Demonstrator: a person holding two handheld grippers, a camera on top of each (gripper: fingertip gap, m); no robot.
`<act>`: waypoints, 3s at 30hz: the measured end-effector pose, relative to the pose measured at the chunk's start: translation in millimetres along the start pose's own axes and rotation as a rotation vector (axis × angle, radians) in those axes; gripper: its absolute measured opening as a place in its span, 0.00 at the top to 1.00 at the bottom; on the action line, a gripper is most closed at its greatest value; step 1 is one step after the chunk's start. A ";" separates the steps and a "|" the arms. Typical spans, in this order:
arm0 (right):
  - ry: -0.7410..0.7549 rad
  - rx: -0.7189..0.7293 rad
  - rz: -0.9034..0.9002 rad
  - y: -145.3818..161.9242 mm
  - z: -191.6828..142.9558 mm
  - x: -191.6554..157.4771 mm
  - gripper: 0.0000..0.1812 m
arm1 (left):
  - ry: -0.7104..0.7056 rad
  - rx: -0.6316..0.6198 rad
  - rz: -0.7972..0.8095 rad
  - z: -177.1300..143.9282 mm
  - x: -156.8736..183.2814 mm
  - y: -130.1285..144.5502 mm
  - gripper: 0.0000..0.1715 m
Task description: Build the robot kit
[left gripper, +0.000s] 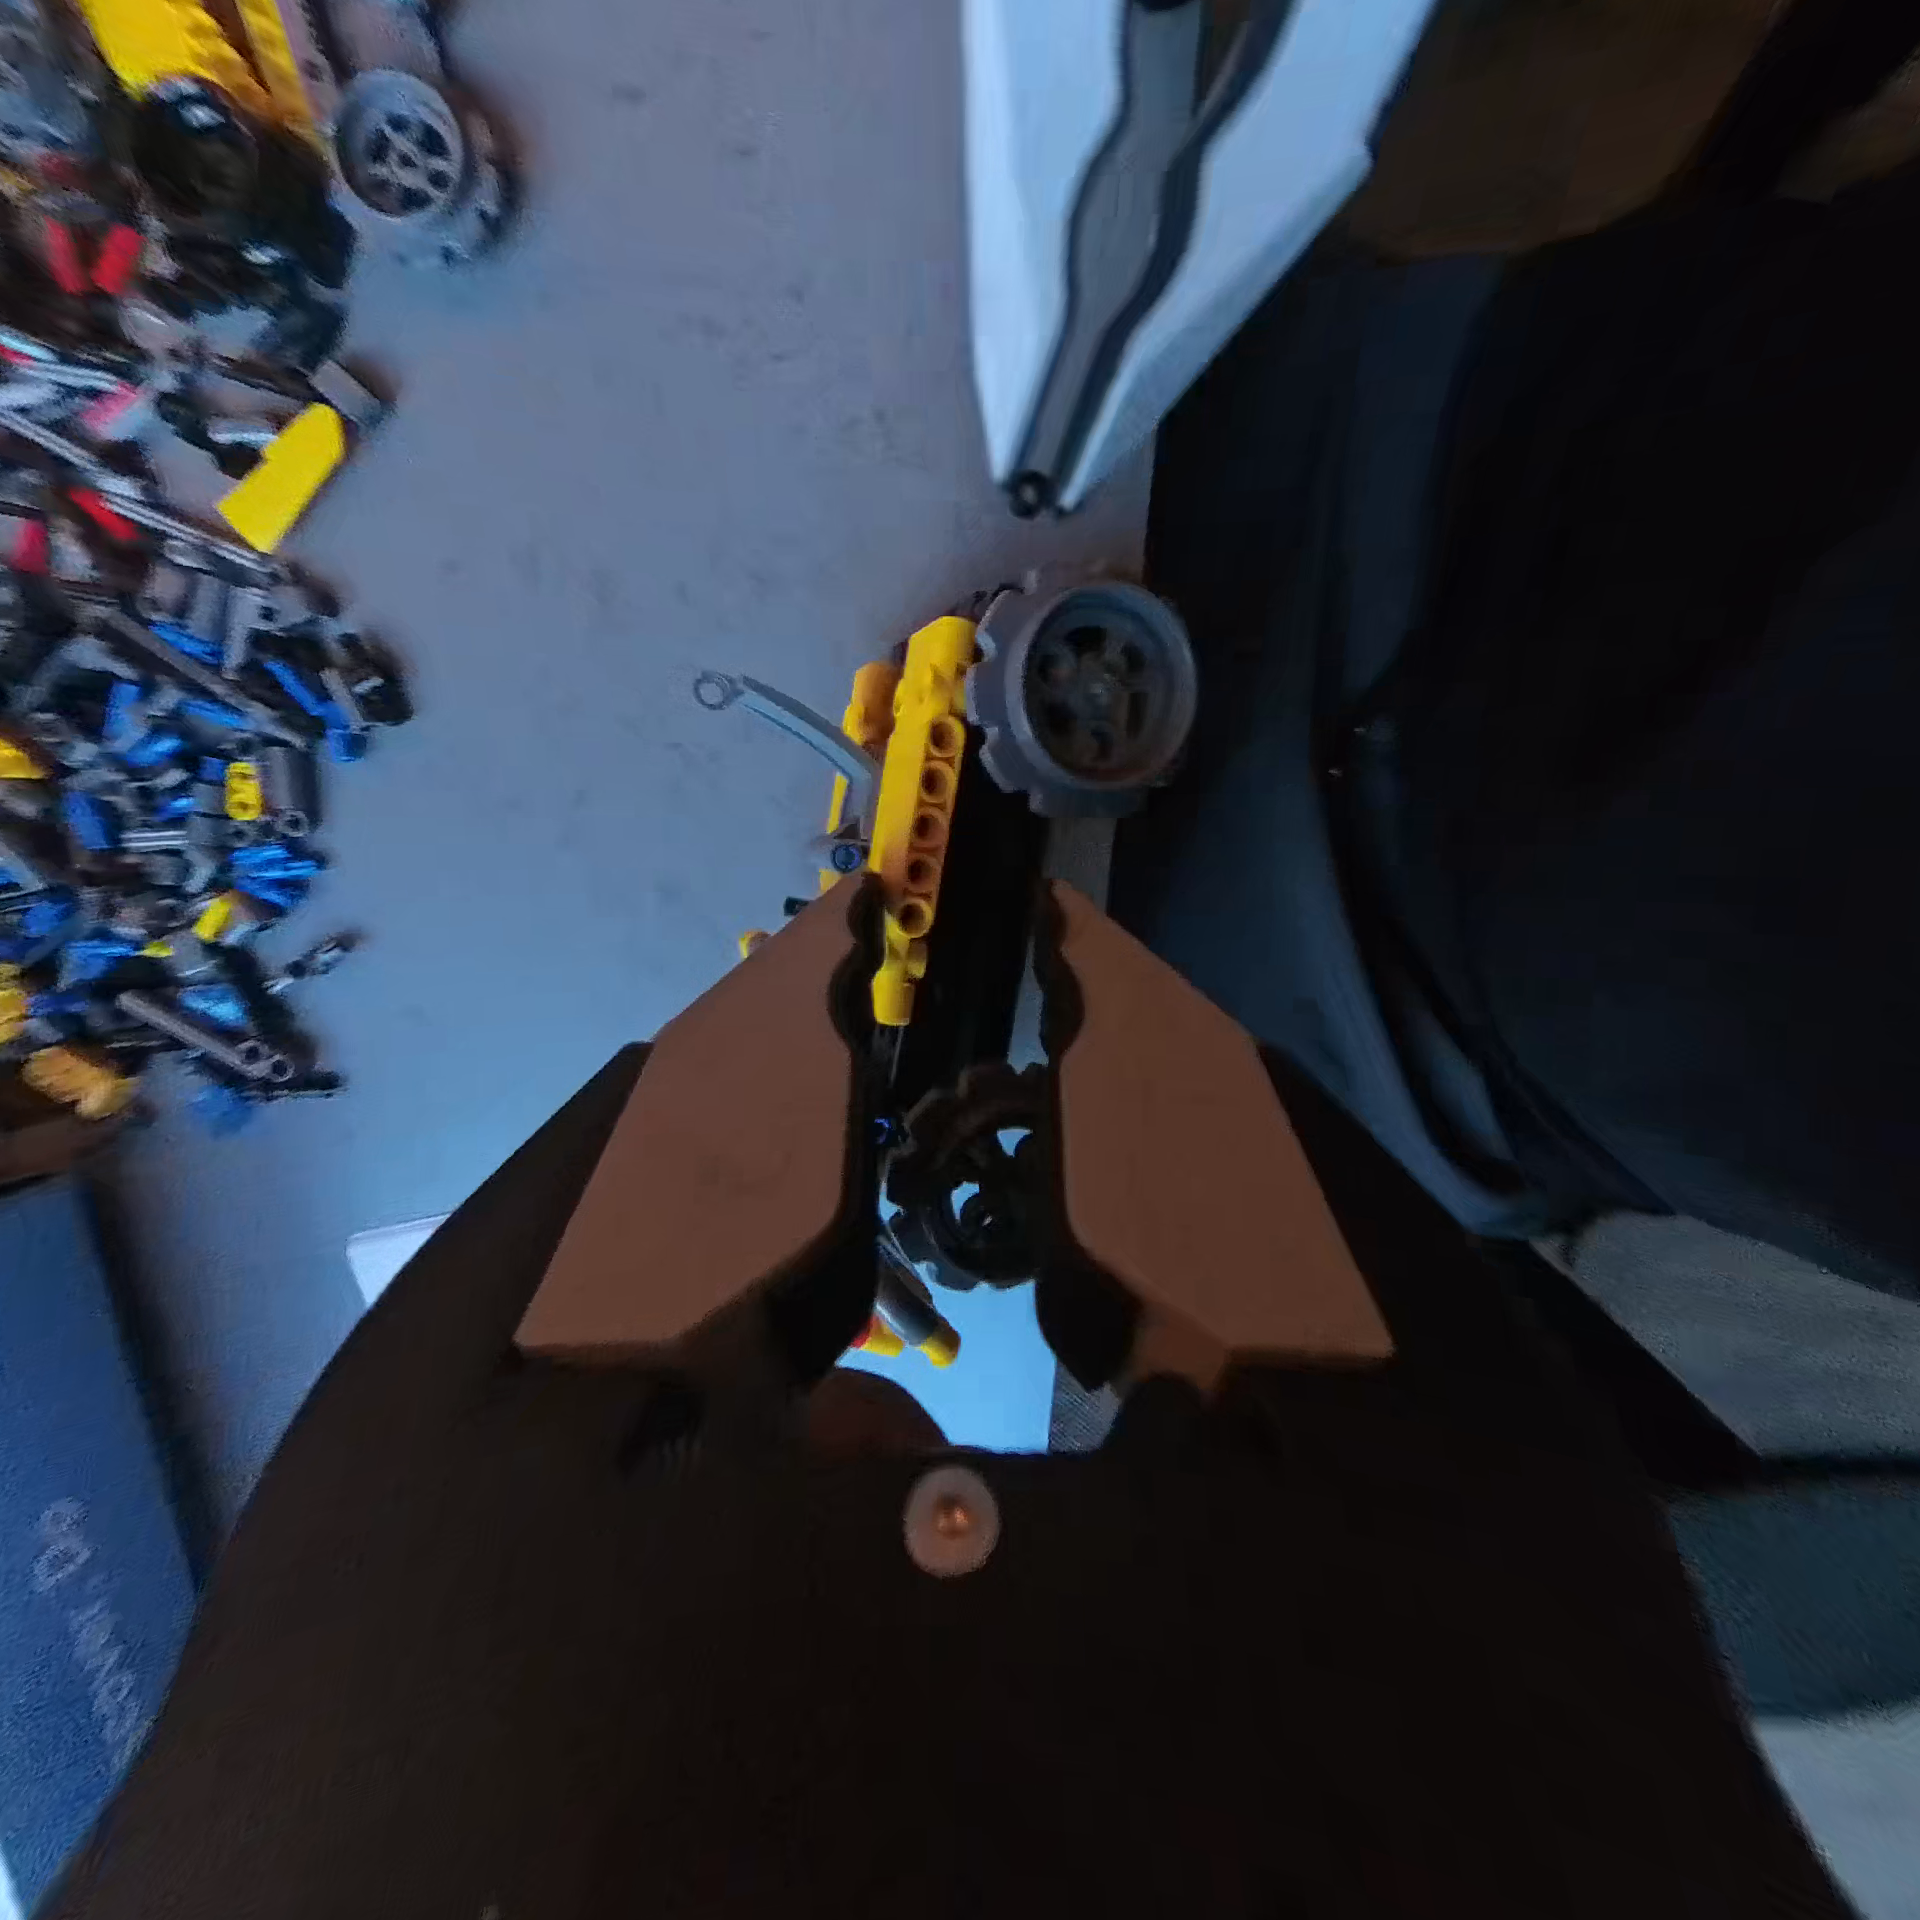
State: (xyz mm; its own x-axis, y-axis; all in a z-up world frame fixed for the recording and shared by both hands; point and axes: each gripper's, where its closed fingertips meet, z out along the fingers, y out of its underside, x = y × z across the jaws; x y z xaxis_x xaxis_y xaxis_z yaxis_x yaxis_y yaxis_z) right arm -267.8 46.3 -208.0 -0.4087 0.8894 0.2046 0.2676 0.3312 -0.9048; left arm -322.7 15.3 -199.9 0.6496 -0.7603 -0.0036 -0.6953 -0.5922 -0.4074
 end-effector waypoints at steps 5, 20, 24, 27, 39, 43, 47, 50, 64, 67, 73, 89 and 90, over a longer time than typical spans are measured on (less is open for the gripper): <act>-0.099 0.007 -0.026 -9.3 7.1 -25.8 0.97 | 0.356 -0.046 -0.137 -0.4 -17.6 -3.8 0.85; 0.121 -0.030 0.039 -7.6 24.2 12.9 0.97 | 0.370 0.093 -0.136 10.0 -34.2 -38.0 0.83; 0.133 -0.034 0.046 -7.0 24.5 15.1 0.97 | 0.268 0.081 -0.080 9.9 -31.2 -36.2 0.78; 0.125 -0.039 0.042 -6.6 25.4 13.7 0.97 | 0.216 0.069 -0.057 10.3 -23.1 -32.4 0.69; 0.126 -0.036 0.052 -6.6 25.0 17.2 0.97 | -0.069 0.012 0.058 15.1 -28.0 -38.7 0.71; 0.135 -0.036 0.047 -6.8 22.8 19.8 0.97 | -0.160 0.058 0.083 9.5 -29.6 -51.5 0.68; 0.137 -0.041 0.052 -3.5 21.4 21.8 0.97 | -0.236 0.027 0.150 16.0 -32.7 -49.2 0.69; 0.140 -0.043 0.047 -3.7 19.4 22.6 0.97 | -0.218 0.063 0.171 18.2 -27.3 -52.4 0.73; 0.139 -0.088 -0.035 -6.1 20.7 17.8 0.97 | -0.258 0.112 0.229 13.8 -30.0 -47.5 0.80; 0.127 -0.070 -0.044 -19.1 18.7 9.2 0.97 | -0.139 0.138 0.159 6.0 -20.3 -45.3 0.80; 0.148 -0.041 -0.049 -34.6 15.4 8.8 0.97 | 0.290 0.239 -0.045 -8.0 -7.8 -53.6 0.80; 0.011 -0.061 0.169 -48.7 -11.2 48.1 0.97 | 0.168 0.412 -0.025 -2.2 -29.2 -63.1 0.81; 0.016 -0.084 0.137 -49.3 -9.4 49.2 0.97 | 0.160 0.439 -0.015 -4.2 -28.2 -65.1 0.85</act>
State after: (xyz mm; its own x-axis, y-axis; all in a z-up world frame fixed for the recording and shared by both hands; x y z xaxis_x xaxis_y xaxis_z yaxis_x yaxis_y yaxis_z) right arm -292.9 76.7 -149.9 -0.3496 0.9327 0.0883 0.3924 0.2313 -0.8902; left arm -297.0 74.2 -169.5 0.5788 -0.8047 0.1322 -0.4678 -0.4604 -0.7544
